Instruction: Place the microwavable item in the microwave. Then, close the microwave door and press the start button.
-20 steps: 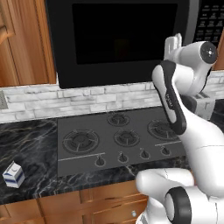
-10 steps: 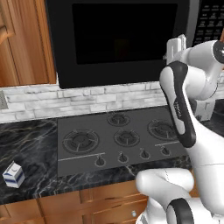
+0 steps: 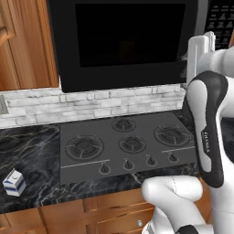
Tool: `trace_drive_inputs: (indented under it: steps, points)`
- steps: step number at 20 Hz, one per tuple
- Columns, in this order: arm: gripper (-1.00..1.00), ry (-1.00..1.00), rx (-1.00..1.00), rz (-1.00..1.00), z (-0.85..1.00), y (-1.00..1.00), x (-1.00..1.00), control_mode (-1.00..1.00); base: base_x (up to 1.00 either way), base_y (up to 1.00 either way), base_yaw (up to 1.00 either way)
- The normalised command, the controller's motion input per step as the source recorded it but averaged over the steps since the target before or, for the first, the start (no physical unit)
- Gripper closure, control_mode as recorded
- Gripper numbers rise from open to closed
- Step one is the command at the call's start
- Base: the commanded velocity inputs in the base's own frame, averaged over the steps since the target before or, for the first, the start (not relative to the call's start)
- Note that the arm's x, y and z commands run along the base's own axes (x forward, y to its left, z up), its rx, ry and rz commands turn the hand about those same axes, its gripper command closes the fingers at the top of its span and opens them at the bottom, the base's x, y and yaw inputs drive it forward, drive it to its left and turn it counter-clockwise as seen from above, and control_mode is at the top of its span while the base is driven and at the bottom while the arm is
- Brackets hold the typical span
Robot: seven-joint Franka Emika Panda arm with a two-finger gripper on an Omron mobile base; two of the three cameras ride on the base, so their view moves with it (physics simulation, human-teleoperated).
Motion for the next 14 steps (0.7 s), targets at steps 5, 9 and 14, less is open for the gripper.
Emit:
trace_drive_inputs:
  steps: [5,9,14]
  points:
    - [-1.00,0.01,0.07,0.00,0.24,-0.14,-1.00,-1.00,0.00,0.00,0.00]
    - [-1.00,0.02,0.04,0.00,0.00,-0.58,-0.99,-1.00,0.00,0.00,0.00]
    - [-1.00,0.00,0.07,0.01,-0.26,-0.85,-0.49,-1.00,0.00,0.00,0.00]
